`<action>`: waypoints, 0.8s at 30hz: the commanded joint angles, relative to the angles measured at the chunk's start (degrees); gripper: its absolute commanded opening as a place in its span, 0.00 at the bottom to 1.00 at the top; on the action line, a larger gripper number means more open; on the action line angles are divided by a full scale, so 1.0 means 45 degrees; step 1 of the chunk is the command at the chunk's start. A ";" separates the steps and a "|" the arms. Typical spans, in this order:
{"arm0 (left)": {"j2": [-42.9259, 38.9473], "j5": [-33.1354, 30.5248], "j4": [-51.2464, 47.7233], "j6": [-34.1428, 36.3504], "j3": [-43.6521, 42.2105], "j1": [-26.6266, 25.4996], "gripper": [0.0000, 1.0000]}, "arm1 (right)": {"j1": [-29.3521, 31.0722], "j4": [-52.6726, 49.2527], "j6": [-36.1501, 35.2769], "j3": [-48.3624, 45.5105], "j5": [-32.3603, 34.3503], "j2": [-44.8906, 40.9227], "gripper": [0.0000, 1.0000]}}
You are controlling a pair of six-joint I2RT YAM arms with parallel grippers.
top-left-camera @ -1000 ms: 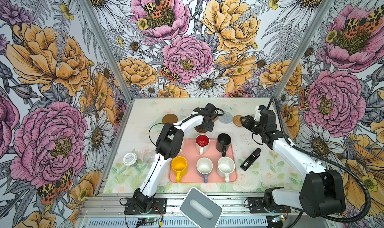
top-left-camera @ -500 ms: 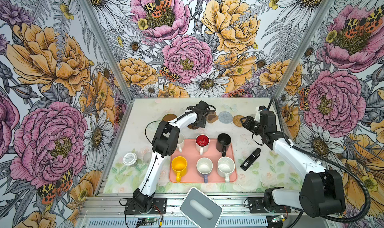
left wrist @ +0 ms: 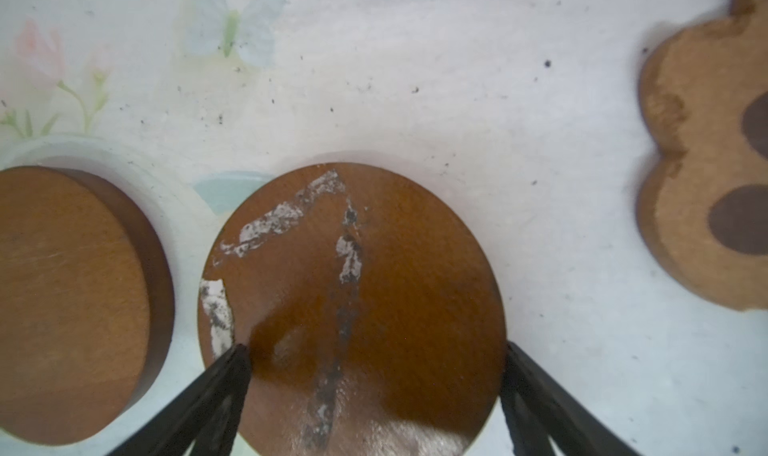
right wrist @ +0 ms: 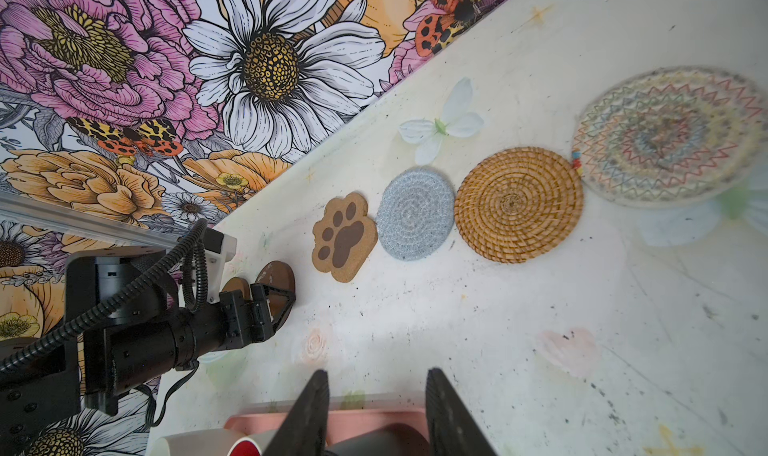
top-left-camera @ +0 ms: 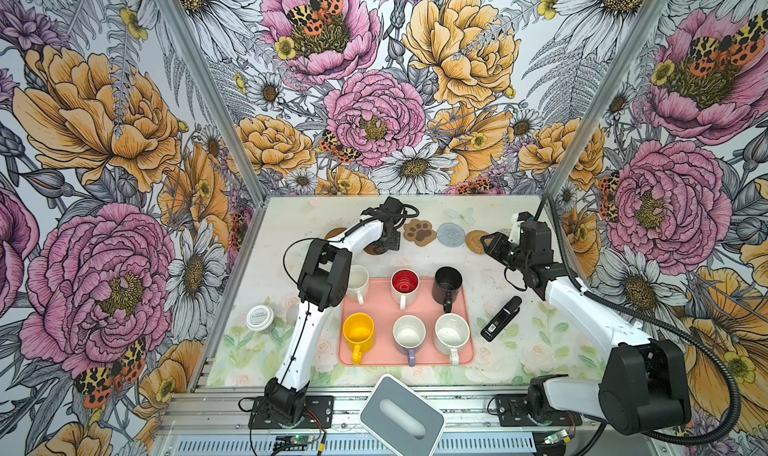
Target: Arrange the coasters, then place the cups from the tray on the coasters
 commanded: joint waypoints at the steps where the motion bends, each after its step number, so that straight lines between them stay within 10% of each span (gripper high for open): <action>1: 0.0663 -0.0090 -0.0603 -0.0224 -0.0005 0.0474 0.92 | -0.0093 0.0389 0.0145 0.0104 -0.0208 0.0070 0.41; 24: -0.0379 -0.0403 -0.0637 0.0364 0.0667 0.0410 0.93 | -0.0095 0.0667 0.0271 0.0080 -0.0465 0.0162 0.41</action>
